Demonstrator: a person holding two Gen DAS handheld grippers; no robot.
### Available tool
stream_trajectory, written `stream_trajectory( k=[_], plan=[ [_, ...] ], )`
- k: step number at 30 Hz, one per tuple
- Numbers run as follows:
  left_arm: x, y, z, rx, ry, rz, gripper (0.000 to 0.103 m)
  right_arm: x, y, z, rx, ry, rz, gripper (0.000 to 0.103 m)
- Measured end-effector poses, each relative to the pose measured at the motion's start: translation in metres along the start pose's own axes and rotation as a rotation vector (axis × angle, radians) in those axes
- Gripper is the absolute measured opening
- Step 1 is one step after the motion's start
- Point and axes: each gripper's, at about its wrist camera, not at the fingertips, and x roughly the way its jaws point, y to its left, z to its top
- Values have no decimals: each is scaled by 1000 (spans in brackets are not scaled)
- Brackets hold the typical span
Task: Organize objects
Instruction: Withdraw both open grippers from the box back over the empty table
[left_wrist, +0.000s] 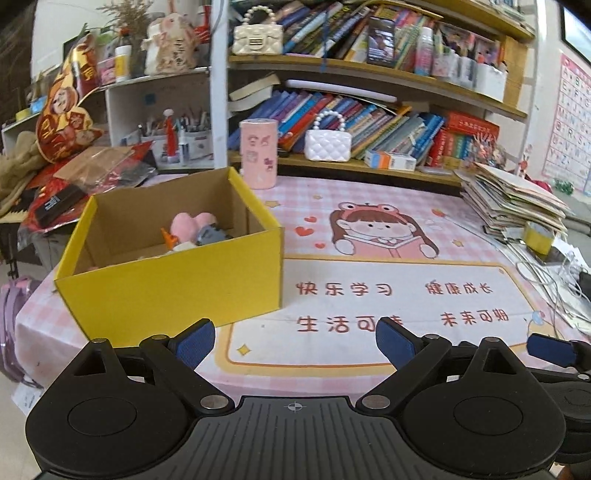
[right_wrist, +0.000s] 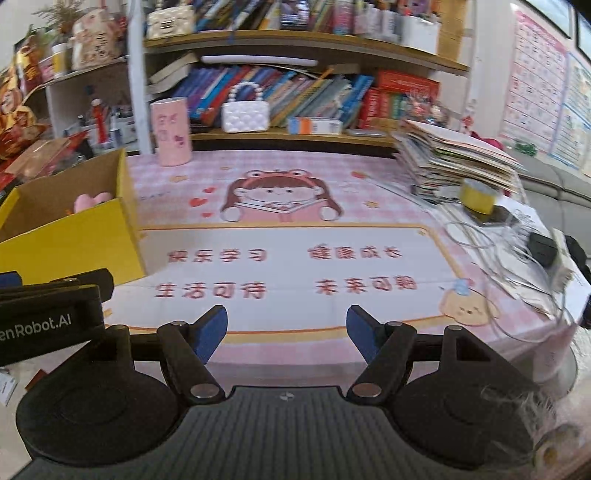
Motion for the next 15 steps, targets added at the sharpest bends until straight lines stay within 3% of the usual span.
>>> stream_trajectory(
  k=[7, 15],
  plan=[
    [3, -23, -2, 54, 21, 3, 96, 1, -24, -3, 40, 1, -76, 71],
    [4, -33, -3, 79, 41, 45, 97, 3, -26, -2, 26, 3, -73, 72]
  ],
)
